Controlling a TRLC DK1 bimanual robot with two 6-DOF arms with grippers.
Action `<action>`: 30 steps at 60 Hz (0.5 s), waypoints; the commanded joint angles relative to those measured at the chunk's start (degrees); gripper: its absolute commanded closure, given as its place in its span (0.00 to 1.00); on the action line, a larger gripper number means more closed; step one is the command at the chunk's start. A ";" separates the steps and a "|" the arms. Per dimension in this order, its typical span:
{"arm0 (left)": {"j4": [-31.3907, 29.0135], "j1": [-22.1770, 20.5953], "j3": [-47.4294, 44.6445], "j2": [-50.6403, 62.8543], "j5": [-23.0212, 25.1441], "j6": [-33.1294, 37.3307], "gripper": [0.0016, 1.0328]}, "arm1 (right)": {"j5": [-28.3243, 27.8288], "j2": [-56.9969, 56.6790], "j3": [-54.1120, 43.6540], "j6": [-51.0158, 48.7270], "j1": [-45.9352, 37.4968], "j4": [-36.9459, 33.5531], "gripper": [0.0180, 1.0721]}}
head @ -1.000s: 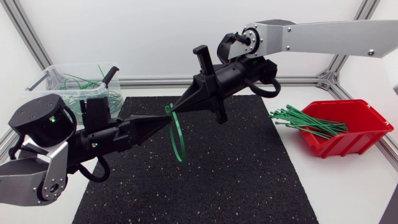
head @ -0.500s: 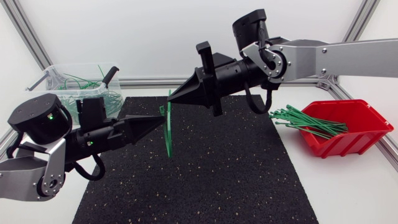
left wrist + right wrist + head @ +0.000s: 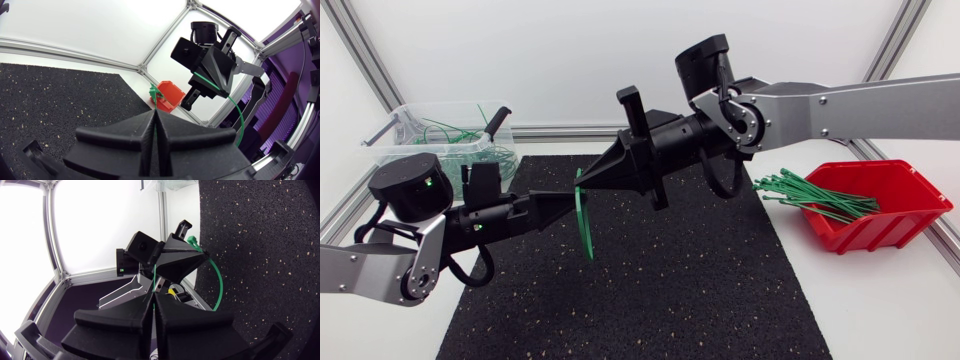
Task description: Take a green cable tie from the red box, thread the tail through the head to close it, then place it in the transparent bin on the left.
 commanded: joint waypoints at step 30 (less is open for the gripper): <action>0.92 1.64 10.33 12.64 7.21 5.13 0.97 | 3.58 -0.04 -4.66 2.22 0.90 7.87 0.94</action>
